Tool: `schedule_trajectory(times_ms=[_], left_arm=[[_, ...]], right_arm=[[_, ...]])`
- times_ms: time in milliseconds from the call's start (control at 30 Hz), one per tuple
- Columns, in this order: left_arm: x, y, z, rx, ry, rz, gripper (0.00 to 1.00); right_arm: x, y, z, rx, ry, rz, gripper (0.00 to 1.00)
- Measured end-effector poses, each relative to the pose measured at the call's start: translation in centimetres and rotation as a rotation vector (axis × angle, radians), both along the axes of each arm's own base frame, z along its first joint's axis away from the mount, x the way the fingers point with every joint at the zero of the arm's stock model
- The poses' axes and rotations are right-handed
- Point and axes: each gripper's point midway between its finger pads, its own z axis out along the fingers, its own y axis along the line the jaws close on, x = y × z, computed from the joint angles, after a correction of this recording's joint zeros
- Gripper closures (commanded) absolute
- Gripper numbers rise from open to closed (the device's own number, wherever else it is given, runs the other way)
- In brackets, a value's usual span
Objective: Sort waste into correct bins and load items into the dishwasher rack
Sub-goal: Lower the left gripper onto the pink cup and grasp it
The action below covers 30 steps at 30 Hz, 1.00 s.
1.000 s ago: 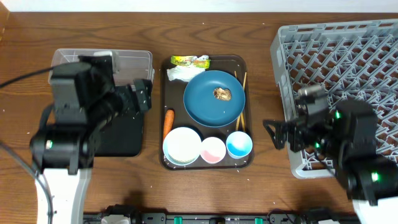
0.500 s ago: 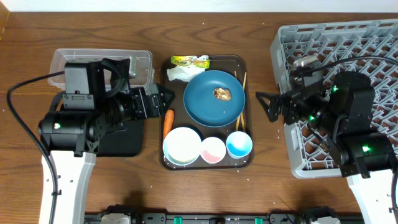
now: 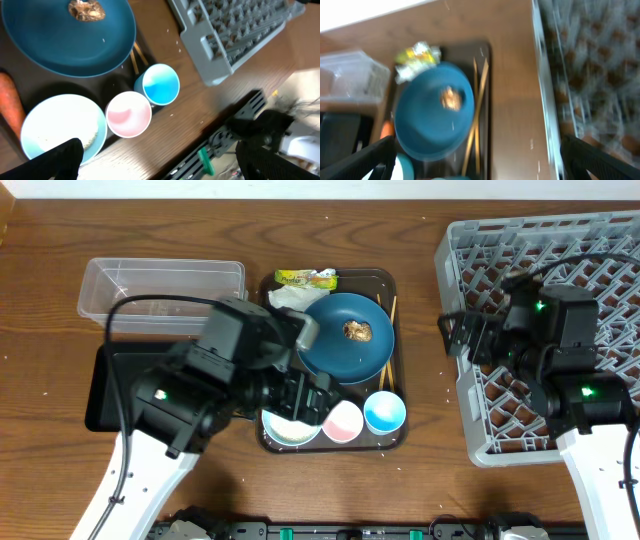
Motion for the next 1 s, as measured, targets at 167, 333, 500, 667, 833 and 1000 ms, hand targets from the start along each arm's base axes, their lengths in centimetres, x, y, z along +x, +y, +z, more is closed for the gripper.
schedule_trajectory(times_ms=[167,333,500,667,833,1000], left_arm=[[0.5,0.6,-0.6,0.076,-0.042,0.016,0.01],[1.3,2.6,-2.2,0.204,-0.042,0.075,0.05],[1.5,3.3,-5.2,0.324,0.047,0.076,0.12],[1.2,1.6,-8.4,0.412,0.124,0.0,0.12],[0.3,-0.6,-11.9,0.503,0.177,-0.095,0.16],[-0.3,-0.5,-16.3,0.603,0.279,-0.113,0.24]], right_arm=[[-3.4,-0.3,-2.8,-0.001,0.189,-0.017,0.01],[-5.2,-0.4,-3.8,-0.006,0.277,-0.022,0.01],[-5.3,0.0,-3.8,0.015,0.282,-0.006,0.01],[-5.4,0.3,-3.7,0.03,0.283,0.007,0.01],[-5.6,0.5,-3.7,0.037,0.292,0.013,0.01],[-5.7,0.5,-3.7,0.038,0.294,0.013,0.01]])
